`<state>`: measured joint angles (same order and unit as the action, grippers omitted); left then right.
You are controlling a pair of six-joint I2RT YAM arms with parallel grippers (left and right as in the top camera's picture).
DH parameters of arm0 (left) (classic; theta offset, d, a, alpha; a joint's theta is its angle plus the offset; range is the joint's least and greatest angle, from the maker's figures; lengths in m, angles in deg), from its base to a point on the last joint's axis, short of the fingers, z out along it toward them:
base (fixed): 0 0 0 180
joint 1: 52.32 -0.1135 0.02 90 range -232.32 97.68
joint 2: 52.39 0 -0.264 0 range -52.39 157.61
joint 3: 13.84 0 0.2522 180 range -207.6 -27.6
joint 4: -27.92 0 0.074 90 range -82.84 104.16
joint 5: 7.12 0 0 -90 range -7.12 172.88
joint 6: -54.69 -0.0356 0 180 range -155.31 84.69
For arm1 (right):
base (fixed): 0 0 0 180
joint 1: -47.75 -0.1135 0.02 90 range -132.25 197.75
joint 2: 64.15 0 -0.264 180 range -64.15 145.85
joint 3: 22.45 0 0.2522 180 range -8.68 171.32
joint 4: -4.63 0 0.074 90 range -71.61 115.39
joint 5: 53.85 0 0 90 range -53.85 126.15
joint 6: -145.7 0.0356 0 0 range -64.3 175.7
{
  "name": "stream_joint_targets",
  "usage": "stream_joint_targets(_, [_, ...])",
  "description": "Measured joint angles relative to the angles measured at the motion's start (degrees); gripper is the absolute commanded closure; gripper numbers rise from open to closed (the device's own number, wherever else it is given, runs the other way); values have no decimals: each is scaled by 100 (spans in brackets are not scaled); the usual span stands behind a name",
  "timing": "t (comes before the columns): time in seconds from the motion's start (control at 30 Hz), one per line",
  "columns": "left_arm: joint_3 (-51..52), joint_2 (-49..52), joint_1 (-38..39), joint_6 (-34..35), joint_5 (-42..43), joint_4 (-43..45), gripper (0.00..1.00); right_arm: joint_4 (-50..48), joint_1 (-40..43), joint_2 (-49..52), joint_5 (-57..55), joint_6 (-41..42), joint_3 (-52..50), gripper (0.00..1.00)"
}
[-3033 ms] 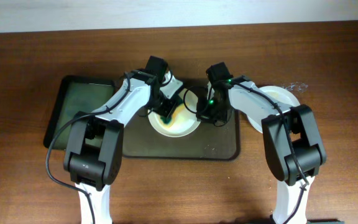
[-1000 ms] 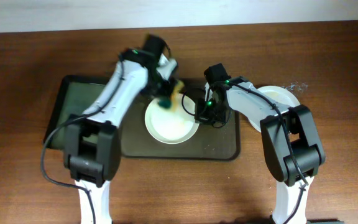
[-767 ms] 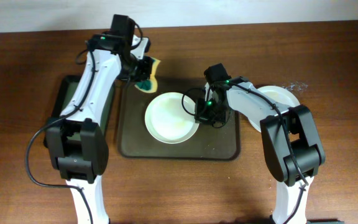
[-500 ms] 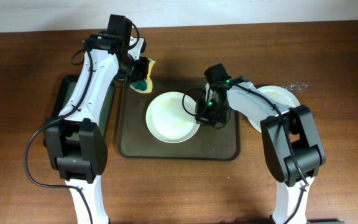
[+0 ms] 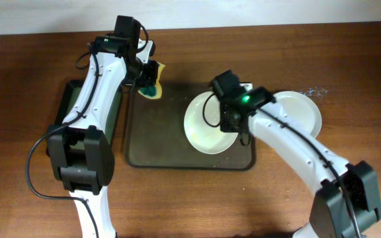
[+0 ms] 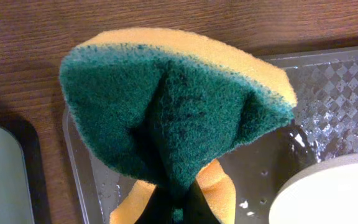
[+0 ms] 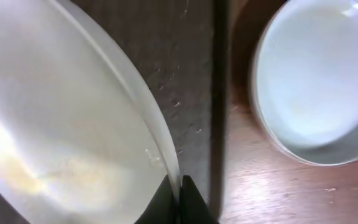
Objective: Clean dirty plates on tray and stack at the side
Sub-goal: 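Lift the last plate with the right gripper toward the right stack, then carry the plate right and lower it onto the plate stack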
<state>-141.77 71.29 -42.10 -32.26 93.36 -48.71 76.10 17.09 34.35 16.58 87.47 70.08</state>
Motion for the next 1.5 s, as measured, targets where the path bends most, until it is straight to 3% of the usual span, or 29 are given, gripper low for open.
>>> stream_joint_targets(0.43, [0,0,0,0,0,4,100,17,-2057,-83,-4804,229,0,96])
stream_joint_targets(0.6, [0,0,0,0,0,7,100,17,-2520,-85,-6107,227,0,96])
stream_joint_targets(0.97, [0,0,0,0,0,15,100,17,-2662,-85,-6566,229,0,96])
stream_joint_targets(1.13, [0,0,0,0,0,129,100,42,-2662,-85,-5696,264,0,96])
stream_joint_targets(1.5, [0,0,0,0,-2,160,100,1399,-2319,-85,-4741,2133,-9,96])
